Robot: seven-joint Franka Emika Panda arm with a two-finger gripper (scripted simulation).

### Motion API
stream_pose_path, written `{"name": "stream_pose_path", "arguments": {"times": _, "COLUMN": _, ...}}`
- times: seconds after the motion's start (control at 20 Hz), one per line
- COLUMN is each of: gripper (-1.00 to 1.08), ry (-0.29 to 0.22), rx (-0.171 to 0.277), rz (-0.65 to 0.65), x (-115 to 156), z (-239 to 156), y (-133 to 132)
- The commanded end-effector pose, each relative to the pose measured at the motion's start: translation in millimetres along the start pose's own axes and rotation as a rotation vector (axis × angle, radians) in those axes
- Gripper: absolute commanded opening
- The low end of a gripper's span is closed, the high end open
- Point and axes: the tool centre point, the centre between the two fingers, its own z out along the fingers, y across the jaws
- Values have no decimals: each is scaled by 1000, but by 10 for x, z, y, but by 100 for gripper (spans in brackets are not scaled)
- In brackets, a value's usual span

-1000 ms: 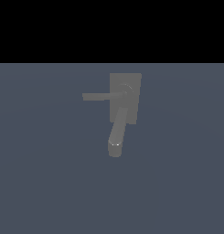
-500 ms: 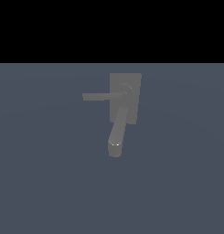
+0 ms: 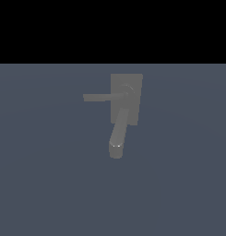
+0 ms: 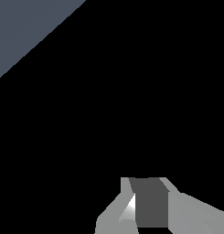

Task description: Turn on the faucet by rotating a designated handle.

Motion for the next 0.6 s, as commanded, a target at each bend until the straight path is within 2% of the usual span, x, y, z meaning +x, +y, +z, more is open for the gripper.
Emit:
{"name": "stream_pose_path", "arguments": {"times": 0.0, "gripper": -100, "ry": 56, "rx": -29, "rz": -52, "x": 335, "z": -142, "y": -87}}
{"name": "stream_pose_path", "arguments": {"times": 0.25, "gripper": -100, "ry": 180, "rx": -52, "rz": -169, "x": 1018, "z": -446, "y": -485}}
{"name": "stream_pose_path", "arguments": {"times": 0.55, "gripper": -100, "ry": 340, "rx": -29, "rz": -321, "x": 1760, "z": -873, "y": -1310}}
